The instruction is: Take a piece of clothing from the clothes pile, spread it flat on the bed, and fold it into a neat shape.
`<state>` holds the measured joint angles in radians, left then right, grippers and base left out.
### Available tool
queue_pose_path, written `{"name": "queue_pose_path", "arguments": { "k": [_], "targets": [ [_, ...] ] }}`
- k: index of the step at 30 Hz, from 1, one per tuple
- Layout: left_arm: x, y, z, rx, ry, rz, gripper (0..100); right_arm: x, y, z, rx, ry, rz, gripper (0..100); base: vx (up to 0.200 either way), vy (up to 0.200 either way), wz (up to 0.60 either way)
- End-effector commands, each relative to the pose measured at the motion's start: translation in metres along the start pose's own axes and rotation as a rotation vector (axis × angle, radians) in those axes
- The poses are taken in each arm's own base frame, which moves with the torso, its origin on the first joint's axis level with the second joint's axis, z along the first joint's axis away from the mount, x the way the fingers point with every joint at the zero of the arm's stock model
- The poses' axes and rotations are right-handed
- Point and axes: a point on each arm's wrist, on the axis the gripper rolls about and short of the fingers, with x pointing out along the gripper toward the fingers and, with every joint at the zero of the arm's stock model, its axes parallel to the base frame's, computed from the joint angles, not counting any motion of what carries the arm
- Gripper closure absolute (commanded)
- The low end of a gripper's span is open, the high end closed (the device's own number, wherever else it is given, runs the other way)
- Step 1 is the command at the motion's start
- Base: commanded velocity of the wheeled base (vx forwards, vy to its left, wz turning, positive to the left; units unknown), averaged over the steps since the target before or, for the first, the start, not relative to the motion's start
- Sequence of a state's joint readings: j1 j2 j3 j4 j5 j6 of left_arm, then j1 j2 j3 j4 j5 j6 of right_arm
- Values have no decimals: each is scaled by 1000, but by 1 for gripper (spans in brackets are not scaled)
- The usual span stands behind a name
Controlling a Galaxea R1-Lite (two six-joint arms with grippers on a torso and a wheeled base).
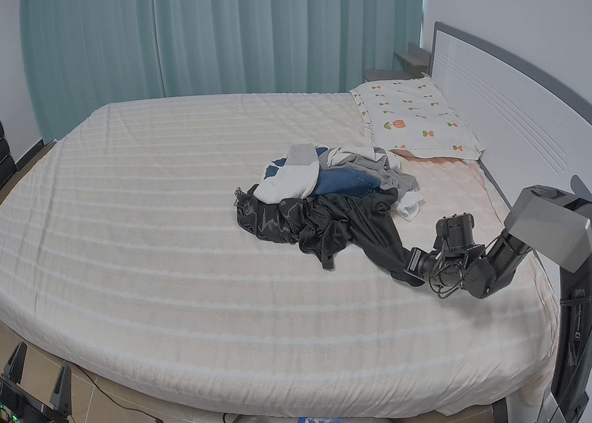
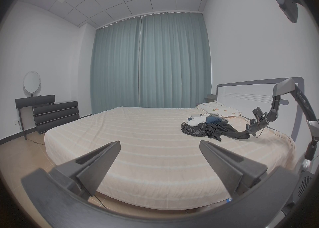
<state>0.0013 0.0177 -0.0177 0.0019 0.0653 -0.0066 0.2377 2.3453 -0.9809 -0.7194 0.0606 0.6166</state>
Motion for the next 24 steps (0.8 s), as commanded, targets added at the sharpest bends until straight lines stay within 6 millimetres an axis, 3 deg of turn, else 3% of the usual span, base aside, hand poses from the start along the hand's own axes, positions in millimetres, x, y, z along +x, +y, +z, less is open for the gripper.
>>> {"name": "queue_pose_path", "arguments": {
  "k": [1, 5, 6, 7, 8, 9, 11, 12, 17, 21, 22, 24],
  "targets": [
    [0, 0, -5, 7, 0, -22, 0, -63, 2, -7, 11, -52, 89, 100, 0, 0, 0],
    [0, -1, -5, 5, -3, -36, 0, -78, -5, -23, 10, -48, 98, 100, 0, 0, 0],
    [-1, -1, -2, 1, -20, -38, 0, -82, -7, -27, 12, -49, 100, 100, 0, 0, 0],
    [-3, -1, 14, -19, -78, -48, 0, -86, -8, -30, 18, -55, 107, 100, 0, 0, 0],
    [-3, -1, 14, -19, -78, -48, 0, -86, -8, -30, 18, -55, 107, 100, 0, 0, 0],
    [-5, -1, 72, -91, -183, -72, 0, -94, -7, -35, 32, -69, 129, 100, 0, 0, 0],
    [14, -3, 94, -109, -99, -96, 0, -99, -6, -40, 44, -80, 148, 100, 0, 0, 0],
    [16, -3, 94, -107, -92, -97, 0, -99, -6, -40, 44, -81, 149, 100, 0, 0, 0],
    [80, -12, 88, -27, 260, -203, 0, -112, -11, -55, 38, -81, 159, 100, 0, 0, 0],
    [100, -19, 87, -34, 318, -266, 0, -116, -13, -57, 40, -88, 164, 100, 0, 0, 0],
    [126, -34, 83, -54, 373, -339, 0, -121, -16, -59, 60, -93, 170, 100, 0, 0, 0],
    [149, -47, 76, -69, 420, -362, 0, -121, -17, -61, 73, -95, 178, 100, 0, 0, 0]
  ]
}}
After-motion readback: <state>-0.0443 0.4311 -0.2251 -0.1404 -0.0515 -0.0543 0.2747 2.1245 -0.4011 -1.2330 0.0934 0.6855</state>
